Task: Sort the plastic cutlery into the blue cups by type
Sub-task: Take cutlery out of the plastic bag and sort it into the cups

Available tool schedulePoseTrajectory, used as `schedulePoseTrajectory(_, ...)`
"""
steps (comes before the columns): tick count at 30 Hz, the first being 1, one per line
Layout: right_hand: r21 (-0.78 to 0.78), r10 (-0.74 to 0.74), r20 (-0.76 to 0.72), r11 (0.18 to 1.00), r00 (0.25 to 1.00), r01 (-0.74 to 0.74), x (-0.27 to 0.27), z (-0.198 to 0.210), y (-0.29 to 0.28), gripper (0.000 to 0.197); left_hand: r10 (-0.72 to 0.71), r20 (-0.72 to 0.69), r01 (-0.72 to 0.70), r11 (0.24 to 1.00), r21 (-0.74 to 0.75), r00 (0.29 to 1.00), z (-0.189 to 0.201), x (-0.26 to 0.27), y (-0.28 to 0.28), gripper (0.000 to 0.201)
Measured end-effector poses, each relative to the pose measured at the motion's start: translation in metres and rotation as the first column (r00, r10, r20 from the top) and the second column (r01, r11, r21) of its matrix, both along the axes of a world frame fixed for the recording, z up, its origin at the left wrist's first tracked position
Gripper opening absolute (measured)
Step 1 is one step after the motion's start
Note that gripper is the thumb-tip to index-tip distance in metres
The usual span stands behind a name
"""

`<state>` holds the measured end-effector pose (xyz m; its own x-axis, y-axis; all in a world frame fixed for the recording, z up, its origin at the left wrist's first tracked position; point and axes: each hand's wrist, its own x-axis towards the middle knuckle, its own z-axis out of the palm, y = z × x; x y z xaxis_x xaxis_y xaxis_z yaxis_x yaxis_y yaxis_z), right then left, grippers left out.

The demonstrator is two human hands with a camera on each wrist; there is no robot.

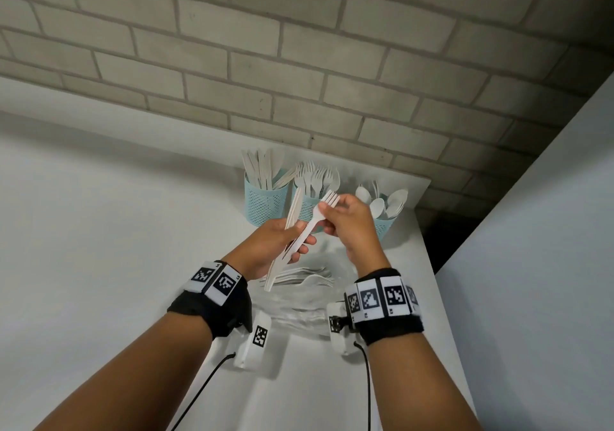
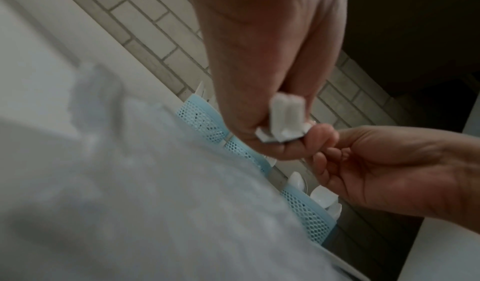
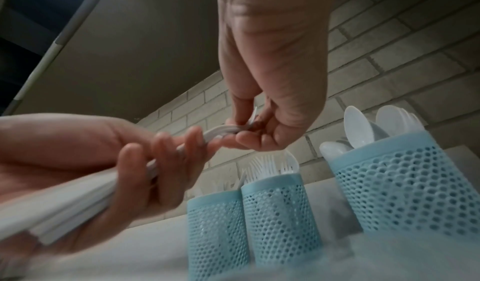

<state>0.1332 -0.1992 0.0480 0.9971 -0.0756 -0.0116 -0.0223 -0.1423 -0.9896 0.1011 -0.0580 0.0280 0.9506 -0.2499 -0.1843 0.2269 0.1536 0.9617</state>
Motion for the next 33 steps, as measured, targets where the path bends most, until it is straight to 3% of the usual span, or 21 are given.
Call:
schedulePoseTrajectory(6, 0.048, -0.185, 0.088, 0.982, 0.979, 0.181, 0.030, 0.035, -0.016, 0.008, 0.121, -0.076, -0.125, 0.991, -0.049, 0.990, -0.005, 0.006, 0.009, 0.018)
schedulePoseTrajectory(10, 0.119, -0.403, 0.314, 0.915, 0.859, 0.386, 0.050, 0.054, -0.020, 0.006, 0.147, -0.095, -0.151, 0.988, -0.037, 0.985, -0.006, 0.008, 0.013, 0.024)
schedulePoseTrajectory(12, 0.084, -0.433, 0.401, 0.895, 0.808, 0.438, 0.059, 0.050, -0.015, 0.009, 0.142, -0.090, -0.144, 0.989, -0.015, 0.986, -0.007, 0.009, 0.015, 0.025)
schedulePoseTrajectory(14, -0.054, -0.388, 0.445, 0.888, 0.807, 0.456, 0.067, 0.039, -0.008, 0.013, 0.117, -0.078, -0.118, 0.993, -0.008, 0.990, -0.008, 0.010, 0.016, 0.024)
schedulePoseTrajectory(17, -0.344, -0.247, 0.417, 0.848, 0.875, 0.403, 0.069, 0.021, 0.002, 0.021, 0.096, -0.105, -0.101, 0.994, -0.047, 0.990, -0.008, 0.012, 0.016, 0.026)
schedulePoseTrajectory(21, -0.730, -0.107, 0.284, 0.620, 0.953, 0.287, 0.069, 0.000, 0.005, 0.031, 0.065, -0.216, -0.119, 0.962, -0.247, 0.974, -0.007, 0.013, 0.019, 0.025)
schedulePoseTrajectory(23, -0.813, -0.097, 0.199, 0.540, 0.975, 0.220, 0.069, -0.002, 0.004, 0.033, 0.054, -0.217, -0.120, 0.945, -0.304, 0.975, -0.007, 0.013, 0.020, 0.026)
schedulePoseTrajectory(25, -0.832, -0.073, 0.179, 0.522, 0.981, 0.191, 0.067, 0.002, 0.003, 0.037, 0.068, -0.189, -0.125, 0.943, -0.309, 0.980, -0.007, 0.013, 0.020, 0.026)
schedulePoseTrajectory(27, -0.780, -0.058, 0.237, 0.583, 0.970, 0.225, 0.064, 0.008, 0.004, 0.044, 0.087, -0.161, -0.132, 0.945, -0.300, 0.983, -0.008, 0.012, 0.019, 0.025)
schedulePoseTrajectory(30, -0.535, -0.071, 0.384, 0.796, 0.921, 0.284, 0.056, 0.014, 0.007, 0.038, 0.104, -0.126, -0.134, 0.956, -0.259, 0.987, -0.010, 0.011, 0.018, 0.023)
schedulePoseTrajectory(33, -0.417, 0.053, 0.381, 0.901, 0.923, 0.120, 0.045, 0.018, 0.011, 0.021, 0.105, -0.107, -0.129, 0.960, -0.247, 0.989, -0.013, 0.009, 0.018, 0.022)
